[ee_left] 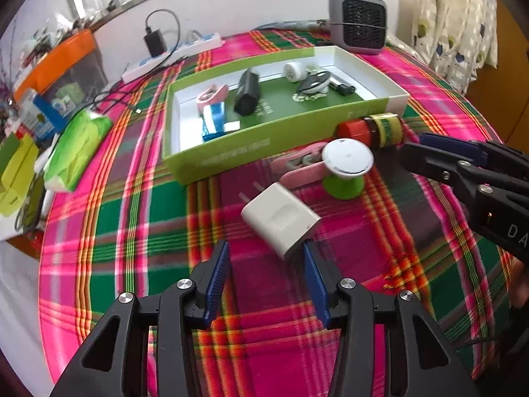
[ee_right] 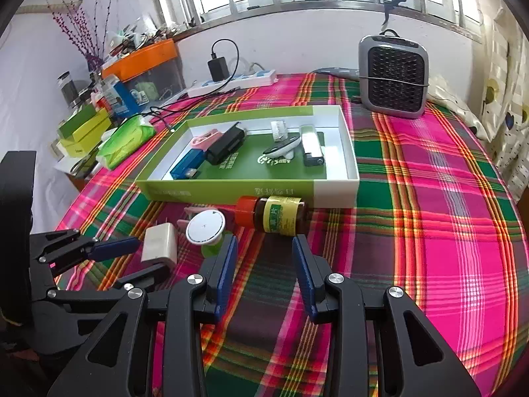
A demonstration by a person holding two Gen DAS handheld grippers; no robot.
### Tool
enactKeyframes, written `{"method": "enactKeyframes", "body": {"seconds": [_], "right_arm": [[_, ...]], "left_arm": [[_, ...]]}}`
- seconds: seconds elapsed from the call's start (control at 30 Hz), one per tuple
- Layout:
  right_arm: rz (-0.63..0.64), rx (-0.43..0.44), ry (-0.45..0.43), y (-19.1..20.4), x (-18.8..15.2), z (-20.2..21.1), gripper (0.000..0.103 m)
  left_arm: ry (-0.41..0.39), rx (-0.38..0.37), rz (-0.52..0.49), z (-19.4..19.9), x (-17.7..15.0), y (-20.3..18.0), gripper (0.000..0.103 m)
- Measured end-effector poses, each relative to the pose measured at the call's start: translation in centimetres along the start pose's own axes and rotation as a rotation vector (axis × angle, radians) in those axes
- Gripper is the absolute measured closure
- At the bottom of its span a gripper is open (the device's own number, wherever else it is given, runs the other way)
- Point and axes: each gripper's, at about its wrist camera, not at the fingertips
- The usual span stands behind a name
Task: Organize rigid objects
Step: 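Move the left gripper to the white charger plug while the right approaches the white round object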
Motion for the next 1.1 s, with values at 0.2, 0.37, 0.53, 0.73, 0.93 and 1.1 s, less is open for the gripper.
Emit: {"method": "enactKeyframes", "body": {"seconds": [0.2, 0.37, 0.53, 0.73, 0.93, 1.1], "right_arm": [[0.004, 0.008, 0.012, 0.1, -0.1, -0.4, 0.067], [0.02, 0.011, 0.022, 0.5, -0.3, -0.5, 0.067], [0.021, 0.007, 0.033, 0.5, -0.3, -0.9, 0.067], [0.052, 0.011, 0.046, 1.3, -0.5, -1.2, 0.067], [0.087, 0.02, 0.072, 2.1, -0.7, -2.0, 0.061], [0.099, 0.038, 0.083, 2.7, -0.7, -2.8, 0.054]], "left_arm": [[-0.027, -0.074, 0.086, 0.4, -0.3, 0.8, 0.059], [-0.023, -0.032, 0.091, 0.3, -0.6, 1.6, 0.059], [-0.025, -0.03, 0.122, 0.4, -0.9, 3.0, 0.059], [-0.035, -0.052, 0.18, 0.5, -1.3, 4.5, 0.059], [-0.071, -0.205, 0.224, 1.6, -1.6, 4.4, 0.059], [-0.075, -0.222, 0.2, 1.0, -0.6, 3.4, 0.059]]}}
Point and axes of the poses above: each gripper's, at about its wrist camera, not at the fingertips, and z roughly against the way its jaws point, y to its left, x to its top, and after that the axes turned 1 degree about -y, right-handed
